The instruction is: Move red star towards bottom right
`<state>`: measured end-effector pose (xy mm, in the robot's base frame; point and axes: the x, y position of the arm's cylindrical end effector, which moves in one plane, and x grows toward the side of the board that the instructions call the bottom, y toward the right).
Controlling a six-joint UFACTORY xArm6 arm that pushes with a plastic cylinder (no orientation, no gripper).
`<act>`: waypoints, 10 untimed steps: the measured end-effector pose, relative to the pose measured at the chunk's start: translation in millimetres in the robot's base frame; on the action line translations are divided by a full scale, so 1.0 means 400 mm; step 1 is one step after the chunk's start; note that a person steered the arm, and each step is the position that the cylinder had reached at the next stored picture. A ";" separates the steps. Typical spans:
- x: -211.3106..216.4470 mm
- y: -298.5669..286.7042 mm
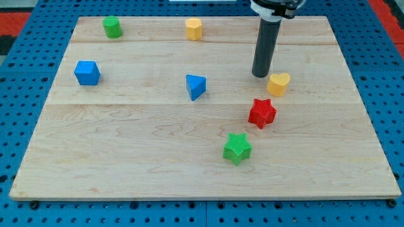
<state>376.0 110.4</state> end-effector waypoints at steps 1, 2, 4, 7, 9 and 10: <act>0.027 0.030; 0.055 0.065; 0.082 0.020; 0.131 -0.229; 0.135 -0.220; 0.166 -0.125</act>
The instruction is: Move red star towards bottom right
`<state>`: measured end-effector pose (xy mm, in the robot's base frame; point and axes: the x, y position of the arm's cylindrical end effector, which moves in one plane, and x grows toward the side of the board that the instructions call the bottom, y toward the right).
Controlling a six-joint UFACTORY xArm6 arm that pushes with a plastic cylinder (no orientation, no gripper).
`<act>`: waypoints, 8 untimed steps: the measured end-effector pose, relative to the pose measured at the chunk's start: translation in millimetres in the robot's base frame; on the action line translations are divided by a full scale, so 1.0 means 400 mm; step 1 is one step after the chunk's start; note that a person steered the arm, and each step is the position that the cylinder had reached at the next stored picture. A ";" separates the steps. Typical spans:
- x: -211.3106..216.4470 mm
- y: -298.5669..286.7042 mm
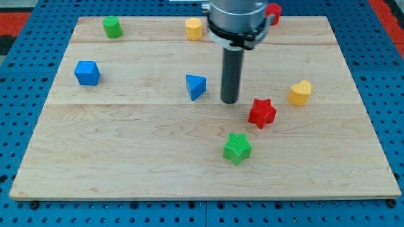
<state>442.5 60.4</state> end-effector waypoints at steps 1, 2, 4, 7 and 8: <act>0.068 0.067; 0.096 0.106; 0.114 0.142; 0.081 0.221; 0.123 0.229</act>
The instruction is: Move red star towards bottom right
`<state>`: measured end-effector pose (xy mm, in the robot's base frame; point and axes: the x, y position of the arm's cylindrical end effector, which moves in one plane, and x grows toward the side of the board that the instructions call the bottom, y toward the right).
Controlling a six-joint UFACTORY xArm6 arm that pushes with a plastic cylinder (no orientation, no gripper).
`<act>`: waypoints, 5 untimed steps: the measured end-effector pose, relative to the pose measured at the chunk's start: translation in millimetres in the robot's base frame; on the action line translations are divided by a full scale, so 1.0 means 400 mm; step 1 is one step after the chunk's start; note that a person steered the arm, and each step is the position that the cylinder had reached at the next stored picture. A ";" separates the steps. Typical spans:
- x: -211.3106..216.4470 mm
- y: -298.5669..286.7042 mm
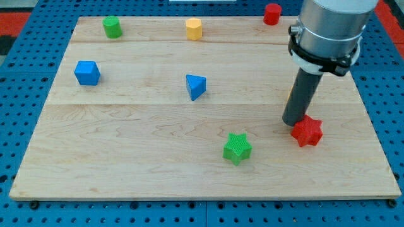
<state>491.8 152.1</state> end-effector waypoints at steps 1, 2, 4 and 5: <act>0.016 0.013; 0.016 0.024; 0.024 0.025; 0.024 0.016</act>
<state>501.4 158.6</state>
